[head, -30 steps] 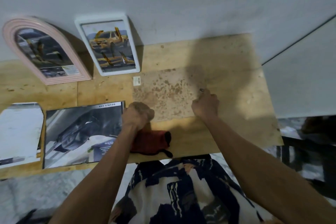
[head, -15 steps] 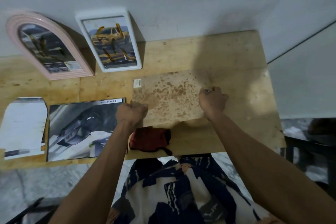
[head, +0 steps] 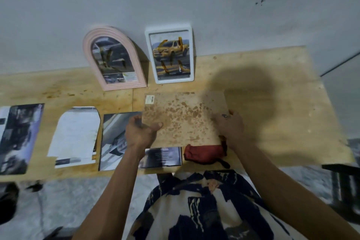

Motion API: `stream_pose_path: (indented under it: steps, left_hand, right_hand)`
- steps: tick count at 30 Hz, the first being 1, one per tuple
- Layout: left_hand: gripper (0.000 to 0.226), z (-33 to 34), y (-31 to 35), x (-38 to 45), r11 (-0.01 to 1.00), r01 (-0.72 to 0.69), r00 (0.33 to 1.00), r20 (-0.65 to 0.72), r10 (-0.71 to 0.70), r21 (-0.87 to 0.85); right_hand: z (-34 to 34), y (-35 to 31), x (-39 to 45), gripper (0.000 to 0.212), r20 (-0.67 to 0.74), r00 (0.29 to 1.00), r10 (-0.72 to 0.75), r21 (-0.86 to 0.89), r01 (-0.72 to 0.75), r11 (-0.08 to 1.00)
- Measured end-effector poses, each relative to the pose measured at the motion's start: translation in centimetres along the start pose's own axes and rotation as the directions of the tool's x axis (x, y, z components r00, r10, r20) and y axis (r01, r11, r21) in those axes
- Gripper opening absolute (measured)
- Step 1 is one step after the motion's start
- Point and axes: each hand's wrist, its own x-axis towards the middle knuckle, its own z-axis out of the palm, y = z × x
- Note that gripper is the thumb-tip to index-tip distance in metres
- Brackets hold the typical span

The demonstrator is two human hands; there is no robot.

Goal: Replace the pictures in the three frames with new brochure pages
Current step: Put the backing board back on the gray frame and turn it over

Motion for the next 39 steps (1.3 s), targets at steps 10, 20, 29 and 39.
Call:
stream_pose_path:
  steps: [10, 20, 29, 39]
  left_hand:
    - [0.062, -13.0, -7.7, 2.7, 0.998, 0.001, 1.000, 0.024, -0.002, 0.068]
    - [0.047, -16.5, -11.5, 6.1, 0.936, -0.158, 0.987, 0.045, 0.151, 0.315]
    - [0.054, -18.2, -13.3, 7.8, 0.799, -0.232, 0.971, 0.186, 0.152, 0.555]
    - [0.054, -18.0, -13.8, 8.4, 0.775, -0.260, 0.965, 0.189, 0.184, 0.575]
  right_hand:
    - [10.7, 1.6, -7.1, 0.087, 0.028, 0.997, -0.075, -0.040, 0.076, 0.996]
    - [11.8, 2.8, -9.9, 0.079, -0.073, 0.938, -0.339, -0.116, 0.330, 0.937]
    - [10.9, 3.2, -9.5, 0.078, -0.103, 0.932, -0.347, -0.119, 0.335, 0.935]
    - [12.0, 3.8, -9.3, 0.075, -0.133, 0.918, -0.373, -0.246, 0.334, 0.910]
